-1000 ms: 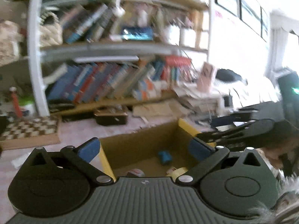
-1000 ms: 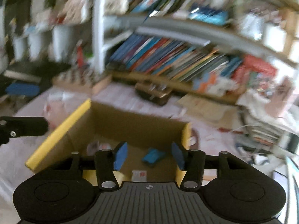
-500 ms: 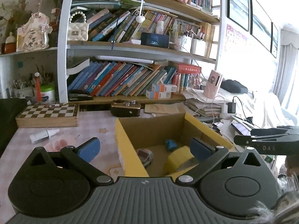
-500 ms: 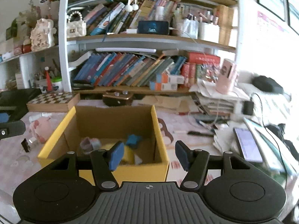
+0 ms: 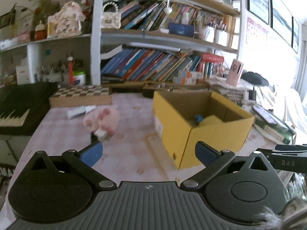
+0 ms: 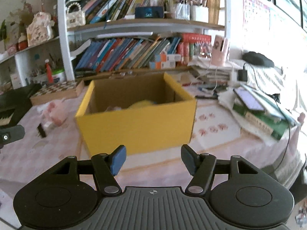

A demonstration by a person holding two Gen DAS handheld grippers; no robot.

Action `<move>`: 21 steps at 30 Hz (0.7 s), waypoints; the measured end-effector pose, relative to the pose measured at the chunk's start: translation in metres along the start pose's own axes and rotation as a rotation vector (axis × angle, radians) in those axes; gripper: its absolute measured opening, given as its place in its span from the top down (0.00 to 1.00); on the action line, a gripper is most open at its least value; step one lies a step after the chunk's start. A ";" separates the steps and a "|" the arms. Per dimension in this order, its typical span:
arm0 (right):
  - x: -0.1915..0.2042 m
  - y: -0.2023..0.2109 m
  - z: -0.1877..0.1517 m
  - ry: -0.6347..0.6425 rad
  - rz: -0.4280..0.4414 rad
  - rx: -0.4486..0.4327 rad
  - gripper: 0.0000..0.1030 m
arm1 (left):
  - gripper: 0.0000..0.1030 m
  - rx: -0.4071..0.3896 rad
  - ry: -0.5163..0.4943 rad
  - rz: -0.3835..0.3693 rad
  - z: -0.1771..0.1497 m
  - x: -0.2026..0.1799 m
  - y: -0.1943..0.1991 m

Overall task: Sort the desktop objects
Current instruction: 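Withdraw both tools from the box back toward the plush toy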

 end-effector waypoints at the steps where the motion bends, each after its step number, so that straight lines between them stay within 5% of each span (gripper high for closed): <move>1: 0.005 0.003 -0.005 0.003 0.004 0.006 0.38 | 0.00 0.008 -0.001 0.004 -0.004 0.005 0.004; 21: 0.105 0.022 -0.048 0.090 0.143 0.137 0.32 | 0.00 0.092 0.016 0.081 -0.042 0.073 0.046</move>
Point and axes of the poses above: each gripper's, at about its wrist camera, not at the fingertips, and y roughly against the way its jaws point, x to its left, z to its top, the point moved 3 cm from there along -y, roughly the way its jaws point, and after that the axes turned 2 degrees about y, right-handed, at the moved point
